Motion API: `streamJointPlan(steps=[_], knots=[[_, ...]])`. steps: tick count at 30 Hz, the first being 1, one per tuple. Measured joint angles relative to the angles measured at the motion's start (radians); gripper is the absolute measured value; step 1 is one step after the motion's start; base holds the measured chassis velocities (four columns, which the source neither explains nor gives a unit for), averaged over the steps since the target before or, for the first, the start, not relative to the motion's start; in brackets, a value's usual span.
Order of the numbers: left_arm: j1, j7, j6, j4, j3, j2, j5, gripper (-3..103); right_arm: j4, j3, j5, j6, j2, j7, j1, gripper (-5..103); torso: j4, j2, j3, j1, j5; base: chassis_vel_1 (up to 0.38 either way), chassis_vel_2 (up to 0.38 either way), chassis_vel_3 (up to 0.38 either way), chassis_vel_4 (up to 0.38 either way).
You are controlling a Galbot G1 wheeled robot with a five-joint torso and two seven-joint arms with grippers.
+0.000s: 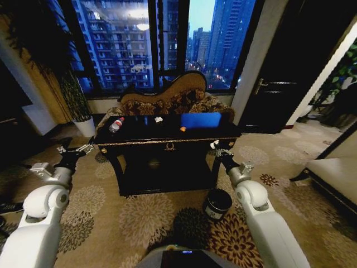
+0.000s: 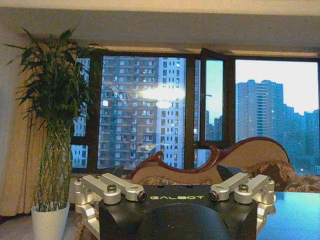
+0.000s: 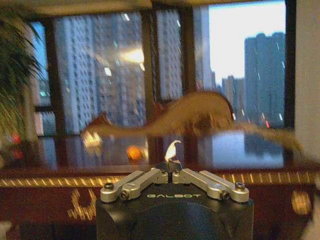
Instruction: Move to the front of the table and place the trash on the table into the trash bin.
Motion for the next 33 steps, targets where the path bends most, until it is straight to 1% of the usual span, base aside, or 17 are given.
streamJointPlan(steps=[2,5,6,7,8,9,11,13,14,16,19,21,22,25,28,29,33], knots=[[0.000,0.000,0.000,0.000,0.000,-0.001,0.000,100,-0.021,0.003,0.002,-0.007,0.006,0.000,-0.002,0,0.0000,0.000,0.000,0.001,0.0001,0.000,0.000,0.000,0.000],[-0.001,0.000,-0.002,0.000,-0.002,-0.007,-0.001,100,-0.173,0.016,0.007,-0.027,0.029,0.000,-0.012,0,0.0000,-0.001,0.000,0.001,0.0001,0.000,0.000,0.000,0.000],[-0.001,0.000,-0.002,0.000,-0.002,-0.007,-0.001,100,-0.173,0.016,0.007,-0.027,0.029,0.000,-0.012,0,0.0000,-0.001,0.000,0.001,0.0001,0.000,0.000,0.000,0.000],[-0.001,0.000,-0.002,0.000,-0.003,-0.007,-0.002,100,-0.202,0.017,0.009,-0.027,0.032,0.000,-0.010,0,-0.0002,-0.001,0.000,0.001,0.0001,0.000,0.000,0.000,0.000],[-0.001,0.000,-0.002,0.000,-0.004,-0.009,-0.003,100,-0.282,0.020,0.005,-0.019,0.041,0.000,0.002,0,-0.0001,0.000,0.000,0.000,0.0004,0.000,0.000,0.000,0.000],[-0.001,0.000,-0.002,0.000,-0.004,-0.009,-0.003,100,-0.282,0.020,0.005,-0.019,0.041,0.000,0.002,0,-0.0001,0.000,0.000,0.000,0.0004,0.000,0.000,0.000,0.000],[-0.001,0.000,-0.003,0.000,-0.005,-0.010,-0.003,100,-0.377,0.021,-0.018,0.001,0.049,0.000,0.024,0,0.0000,0.000,0.000,0.000,0.0002,0.000,0.000,0.000,0.000],[0.001,0.001,-0.005,-0.002,-0.008,-0.009,-0.005,100,-0.515,0.021,-0.054,0.032,0.052,0.000,0.060,0,0.0002,0.000,0.000,0.000,0.0000,0.000,0.000,0.000,0.000],[0.001,0.001,-0.005,-0.002,-0.008,-0.009,-0.005,100,-0.515,0.021,-0.054,0.032,0.052,0.000,0.060,0,0.0002,0.000,0.000,0.000,0.0000,0.000,0.000,0.000,0.000],[0.004,0.001,-0.006,-0.003,-0.013,-0.007,-0.010,100,-0.625,0.019,-0.073,0.062,0.052,0.000,0.094,0,-0.0003,0.000,0.000,0.000,0.0008,0.000,0.000,0.000,0.000],[0.006,0.002,-0.006,-0.005,-0.016,-0.004,-0.013,100,-0.689,0.018,-0.079,0.077,0.048,0.000,0.129,0,-0.0001,0.000,0.000,0.000,-0.0001,0.000,0.000,0.000,0.000],[0.006,0.002,-0.006,-0.008,-0.017,-0.005,-0.013,100,-0.772,0.018,-0.105,0.093,0.043,0.000,0.183,0,-0.0001,0.000,0.000,0.000,0.0002,0.000,0.000,0.000,0.000],[0.006,0.002,-0.006,-0.008,-0.017,-0.005,-0.013,100,-0.772,0.018,-0.105,0.093,0.043,0.000,0.183,0,-0.0001,0.000,0.000,0.000,0.0002,0.000,0.000,0.000,0.000],[0.008,0.002,-0.006,-0.016,-0.016,-0.007,-0.013,100,-0.902,0.021,-0.150,0.109,0.029,0.000,0.254,0,0.0003,0.000,0.000,0.000,0.0003,0.000,0.000,0.000,0.000],[0.009,0.002,-0.006,-0.018,-0.019,-0.006,-0.014,100,-0.939,0.024,-0.177,0.110,0.017,0.000,0.265,0,0.0000,0.000,0.000,0.000,0.0002,0.000,0.000,0.000,0.000],[0.010,0.002,-0.006,-0.019,-0.023,-0.005,-0.016,100,-0.958,0.034,-0.216,0.112,0.011,0.000,0.265,0,-0.0003,0.000,0.000,0.000,0.0001,0.000,0.000,0.000,0.000],[0.011,0.002,-0.006,-0.019,-0.027,-0.002,-0.019,100,-0.962,0.051,-0.261,0.112,0.011,0.000,0.244,0,-0.0004,0.000,0.000,0.000,0.0002,0.000,0.000,0.000,0.000]])
